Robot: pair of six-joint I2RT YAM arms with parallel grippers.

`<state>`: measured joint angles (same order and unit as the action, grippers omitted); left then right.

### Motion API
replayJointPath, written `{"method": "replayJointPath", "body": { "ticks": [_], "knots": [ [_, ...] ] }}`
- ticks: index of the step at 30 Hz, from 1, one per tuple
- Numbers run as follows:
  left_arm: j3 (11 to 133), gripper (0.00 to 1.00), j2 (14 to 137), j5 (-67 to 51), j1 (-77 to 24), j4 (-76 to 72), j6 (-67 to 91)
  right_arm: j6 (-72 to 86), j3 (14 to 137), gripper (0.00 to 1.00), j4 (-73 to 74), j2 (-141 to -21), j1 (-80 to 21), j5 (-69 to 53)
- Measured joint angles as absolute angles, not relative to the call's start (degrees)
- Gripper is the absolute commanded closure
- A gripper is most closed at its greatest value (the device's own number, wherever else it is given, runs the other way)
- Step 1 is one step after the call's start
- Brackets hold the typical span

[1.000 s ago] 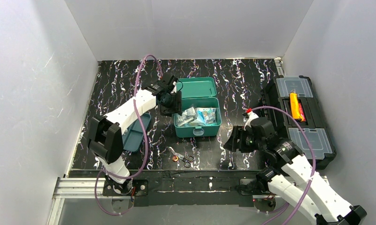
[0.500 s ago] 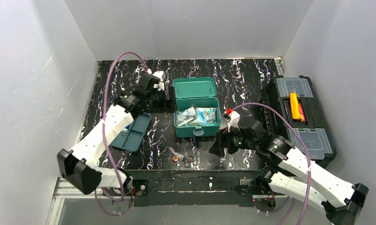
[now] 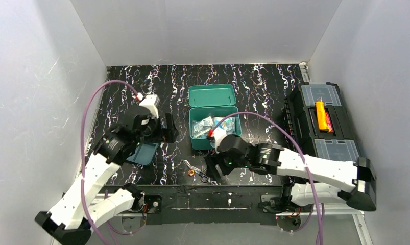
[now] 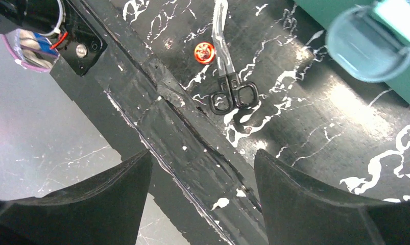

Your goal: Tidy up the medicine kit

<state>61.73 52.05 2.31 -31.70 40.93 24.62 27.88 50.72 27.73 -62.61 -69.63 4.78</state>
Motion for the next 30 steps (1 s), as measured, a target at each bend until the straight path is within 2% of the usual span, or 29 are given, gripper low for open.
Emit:
{"method": "replayJointPath", "body": {
  "ticks": [12,20,25,30],
  "knots": [
    [53.52,0.02,30.68,8.38,-31.70,41.76,23.57,30.74,67.44,0.23,29.98,-88.23,-76.20,10.37],
    [49.76,0.02,24.43,8.47,-31.70,42.48,23.57,35.48,73.78,0.27,33.36,-98.80,-76.31,9.13],
    [47.18,0.02,22.37,8.56,-31.70,42.59,23.62,38.35,75.64,0.32,34.33,-103.20,-76.64,7.75],
    [45.17,0.02,21.12,8.56,-31.70,42.74,23.90,40.71,76.75,0.33,34.63,-106.54,-76.64,6.63]
  ]
}}
